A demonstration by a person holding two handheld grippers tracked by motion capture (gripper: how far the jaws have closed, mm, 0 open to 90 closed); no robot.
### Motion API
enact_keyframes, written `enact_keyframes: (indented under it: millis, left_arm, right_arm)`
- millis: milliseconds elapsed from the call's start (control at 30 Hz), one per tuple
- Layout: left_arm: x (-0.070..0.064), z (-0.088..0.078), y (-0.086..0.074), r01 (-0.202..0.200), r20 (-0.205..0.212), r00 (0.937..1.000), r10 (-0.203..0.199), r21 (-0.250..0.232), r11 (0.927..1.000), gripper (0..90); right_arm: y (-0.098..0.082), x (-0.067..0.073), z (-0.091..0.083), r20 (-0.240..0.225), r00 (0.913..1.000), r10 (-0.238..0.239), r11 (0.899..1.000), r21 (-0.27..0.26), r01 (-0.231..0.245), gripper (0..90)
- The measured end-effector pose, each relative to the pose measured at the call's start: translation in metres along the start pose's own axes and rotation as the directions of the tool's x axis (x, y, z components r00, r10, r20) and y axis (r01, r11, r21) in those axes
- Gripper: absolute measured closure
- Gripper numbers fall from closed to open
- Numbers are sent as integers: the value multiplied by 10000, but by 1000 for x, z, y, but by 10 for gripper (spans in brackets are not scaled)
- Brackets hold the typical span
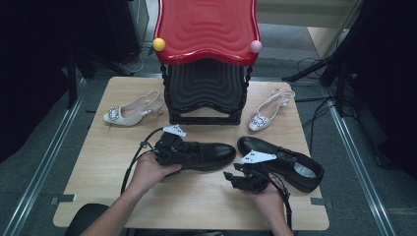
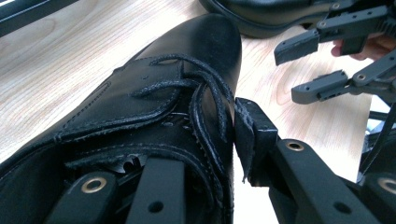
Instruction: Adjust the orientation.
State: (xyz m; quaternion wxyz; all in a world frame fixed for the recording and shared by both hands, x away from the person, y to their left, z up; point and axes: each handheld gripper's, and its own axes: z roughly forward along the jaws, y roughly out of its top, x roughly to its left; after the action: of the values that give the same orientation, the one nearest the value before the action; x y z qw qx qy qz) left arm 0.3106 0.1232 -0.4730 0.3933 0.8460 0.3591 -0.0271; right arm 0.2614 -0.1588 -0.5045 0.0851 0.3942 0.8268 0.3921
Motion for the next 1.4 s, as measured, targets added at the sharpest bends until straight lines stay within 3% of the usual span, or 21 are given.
enact_keyframes:
  millis: [133, 333, 467, 567, 667, 900, 1033, 1200, 1400]
  left_arm:
    - [2, -1, -2, -85, -88, 9999, 87, 200, 9998, 708]
    - [1, -7, -6, -225, -362, 9991, 242, 448, 9987, 587]
    - [0, -14, -8, -103, -289, 9995, 115, 402, 9991, 542]
    - [0, -23, -10, -57, -429, 9991, 65, 191, 9998, 534]
    - [0, -33, -12, -22, -474, 9989, 24, 51, 10000, 532]
    - [-1, -49, -17, 68, -558, 9984, -77, -179, 9998, 513]
    - [-4, -59, -20, 35, -669, 9977, -66, -473, 9989, 509]
    - [-5, -68, -25, 197, -554, 9982, -229, -578, 9981, 504]
    - [-6, -79, -32, 339, -891, 9952, -400, -690, 9970, 508]
  right_arm:
    - [1, 1, 3, -2, 10000, -6, 9999, -108, 6, 504]
    - [4, 1, 10, 47, 10000, -56, 9999, -145, 56, 525]
    - [7, 3, 14, 95, 9997, -232, 9992, -336, 236, 558]
    - [9, 2, 17, 0, 9999, -137, 9995, -297, 137, 617]
    - [10, 0, 20, -250, 9993, 272, 9993, -249, -278, 721]
    - [17, 4, 30, -360, 9989, 294, 9993, 231, -286, 900]
    - [20, 6, 36, -243, 9995, 202, 9989, 428, -191, 900]
    - [22, 8, 42, 256, 9962, -835, 9960, 338, 826, 900]
    - [29, 2, 47, 81, 9983, -573, 9982, 197, 571, 900]
